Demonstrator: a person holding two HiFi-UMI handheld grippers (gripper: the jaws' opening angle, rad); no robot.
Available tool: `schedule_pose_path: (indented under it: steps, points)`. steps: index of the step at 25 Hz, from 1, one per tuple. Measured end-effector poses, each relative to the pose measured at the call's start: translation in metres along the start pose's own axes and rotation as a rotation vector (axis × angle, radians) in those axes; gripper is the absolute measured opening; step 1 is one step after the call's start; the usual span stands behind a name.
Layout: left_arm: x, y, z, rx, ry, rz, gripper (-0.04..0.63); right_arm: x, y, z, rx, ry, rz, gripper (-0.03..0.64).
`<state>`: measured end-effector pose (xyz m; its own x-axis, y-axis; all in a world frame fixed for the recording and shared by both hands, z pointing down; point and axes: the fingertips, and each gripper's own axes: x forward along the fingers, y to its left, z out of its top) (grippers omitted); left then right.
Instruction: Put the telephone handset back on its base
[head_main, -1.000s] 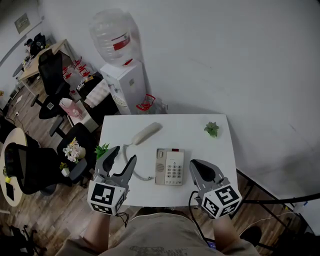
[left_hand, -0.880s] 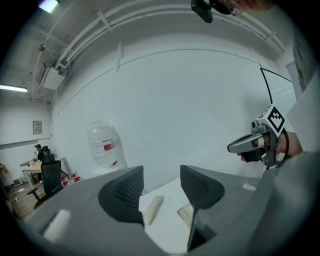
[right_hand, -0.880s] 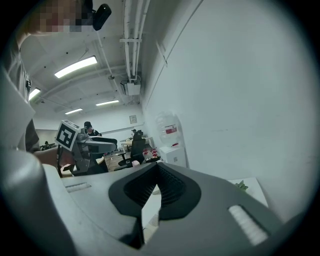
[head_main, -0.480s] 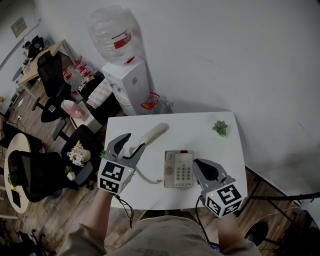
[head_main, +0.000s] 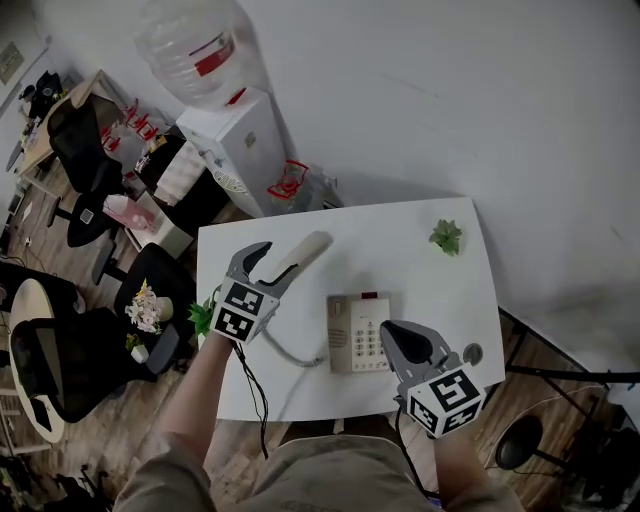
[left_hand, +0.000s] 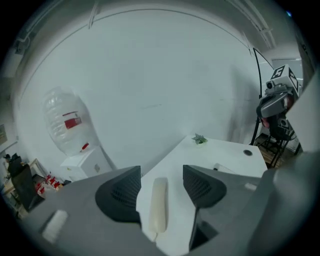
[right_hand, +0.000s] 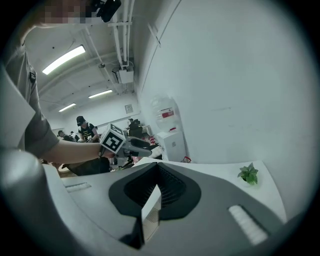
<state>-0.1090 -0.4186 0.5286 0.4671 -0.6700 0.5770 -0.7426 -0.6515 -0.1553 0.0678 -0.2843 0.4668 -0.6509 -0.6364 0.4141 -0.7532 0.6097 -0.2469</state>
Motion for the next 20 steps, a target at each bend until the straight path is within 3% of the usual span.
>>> schedule_pose_path:
  steps: [14,20]
  points:
    - [0.133,0.003,-0.118,0.048,0.361,-0.097,0.291,0.038,-0.018,-0.048,0.075,0.102,0.001,0.028]
    - [0.161,0.004,-0.144,-0.004,0.462,-0.157,0.287,0.039,-0.028,-0.064,0.108,0.139,-0.012,0.028]
